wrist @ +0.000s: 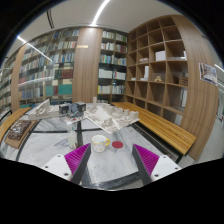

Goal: Pour water

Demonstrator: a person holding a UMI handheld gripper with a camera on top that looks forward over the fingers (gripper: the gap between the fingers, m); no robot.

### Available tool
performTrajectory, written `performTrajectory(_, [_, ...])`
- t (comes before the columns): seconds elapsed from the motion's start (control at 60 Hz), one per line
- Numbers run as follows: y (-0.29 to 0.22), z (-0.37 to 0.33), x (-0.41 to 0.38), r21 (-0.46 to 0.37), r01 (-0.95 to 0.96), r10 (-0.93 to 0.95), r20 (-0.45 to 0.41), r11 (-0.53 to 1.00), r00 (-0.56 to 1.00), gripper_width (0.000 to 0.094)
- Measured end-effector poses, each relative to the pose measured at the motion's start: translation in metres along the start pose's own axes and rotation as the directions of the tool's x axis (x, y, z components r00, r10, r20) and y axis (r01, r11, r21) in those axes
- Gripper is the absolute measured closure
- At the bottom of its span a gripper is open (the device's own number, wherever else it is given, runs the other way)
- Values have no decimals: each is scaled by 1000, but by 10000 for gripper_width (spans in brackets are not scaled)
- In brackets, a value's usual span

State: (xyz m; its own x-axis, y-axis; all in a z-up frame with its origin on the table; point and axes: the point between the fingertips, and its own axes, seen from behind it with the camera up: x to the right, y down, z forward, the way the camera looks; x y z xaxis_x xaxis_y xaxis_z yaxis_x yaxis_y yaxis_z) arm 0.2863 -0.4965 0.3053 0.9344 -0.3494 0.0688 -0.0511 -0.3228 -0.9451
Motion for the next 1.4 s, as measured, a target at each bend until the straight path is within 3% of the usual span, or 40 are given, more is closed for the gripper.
performTrajectory(0.233, [52,34,-12,-39,15,-15,2,999,1000,84])
performTrajectory(0.4, [127,78,-61,-107,24,-16,71,994,997,87])
performTrajectory(0.517, [151,120,-117,-125,1,15,130,992,991,84])
performTrajectory(0.75, [122,238,-224,-16,2,2,219,1000,976,87])
performTrajectory(0.967, [89,345,-276,73,43,-58,209,996,976,104])
performTrajectory(1.1, [87,387,-291,96,62,-81,204,993,976,210])
performTrajectory(1.183, [85,396,-297,111,61,-83,210,992,974,402])
performTrajectory(1.317, [85,392,-298,131,73,-102,229,989,968,515])
performTrajectory(1.4, [82,386,-302,144,83,-119,268,986,956,529])
